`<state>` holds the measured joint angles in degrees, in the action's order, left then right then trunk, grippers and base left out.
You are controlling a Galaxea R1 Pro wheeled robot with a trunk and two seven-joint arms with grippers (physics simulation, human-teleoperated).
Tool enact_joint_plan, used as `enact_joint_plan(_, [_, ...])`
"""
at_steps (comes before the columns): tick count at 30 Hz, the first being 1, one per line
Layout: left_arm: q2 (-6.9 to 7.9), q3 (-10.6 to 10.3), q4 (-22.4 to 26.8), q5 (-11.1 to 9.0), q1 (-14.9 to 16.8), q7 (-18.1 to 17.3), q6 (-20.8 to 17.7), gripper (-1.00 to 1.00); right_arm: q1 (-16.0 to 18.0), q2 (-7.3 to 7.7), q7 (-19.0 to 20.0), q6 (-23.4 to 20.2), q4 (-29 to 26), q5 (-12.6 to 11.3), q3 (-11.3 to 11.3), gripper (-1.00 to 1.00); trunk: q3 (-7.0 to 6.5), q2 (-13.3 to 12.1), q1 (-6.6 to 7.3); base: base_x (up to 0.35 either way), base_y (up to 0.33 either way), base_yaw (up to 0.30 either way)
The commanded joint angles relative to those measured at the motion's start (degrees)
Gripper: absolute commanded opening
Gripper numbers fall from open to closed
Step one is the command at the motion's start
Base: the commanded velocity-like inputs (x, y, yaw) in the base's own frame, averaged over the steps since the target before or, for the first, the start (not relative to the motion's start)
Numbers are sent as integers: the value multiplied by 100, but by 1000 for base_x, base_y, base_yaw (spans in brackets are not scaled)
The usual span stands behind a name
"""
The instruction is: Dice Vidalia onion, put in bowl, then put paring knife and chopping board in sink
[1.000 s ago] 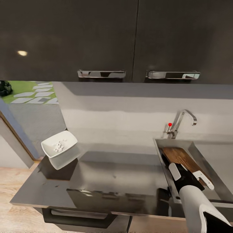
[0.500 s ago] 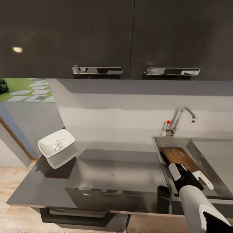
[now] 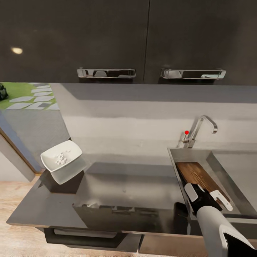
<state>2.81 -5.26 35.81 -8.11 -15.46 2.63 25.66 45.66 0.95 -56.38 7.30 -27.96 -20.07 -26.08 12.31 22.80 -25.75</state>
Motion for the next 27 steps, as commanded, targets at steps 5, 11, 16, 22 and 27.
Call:
enact_joint_plan(5, [9, -45, 5, -60, 0, 28, 11, 100, 5, 2, -5, 140, 64, -41, 6, -100, 57, 11, -3, 0, 0, 0])
enact_joint_plan(11, [9, -46, 5, -60, 0, 28, 11, 100, 5, 2, -5, 155, 62, -49, 4, -100, 85, 11, -3, 0, 0, 0])
enact_joint_plan(16, [9, -45, 5, -65, 0, 28, 10, 100, 5, 2, -11, 156, 38, -49, -1, 100, 86, 11, -3, 0, 0, 0])
enact_joint_plan(22, [9, -45, 5, -62, 0, 28, 10, 100, 5, 2, -20, 157, -19, -34, 14, 100, 86, 11, -3, 0, 0, 0])
enact_joint_plan(27, [4, -45, -23, -62, 0, 28, 11, 100, 5, 2, -9, 158, -40, -1, 38, 100, 86, 11, -3, 0, 0, 0])
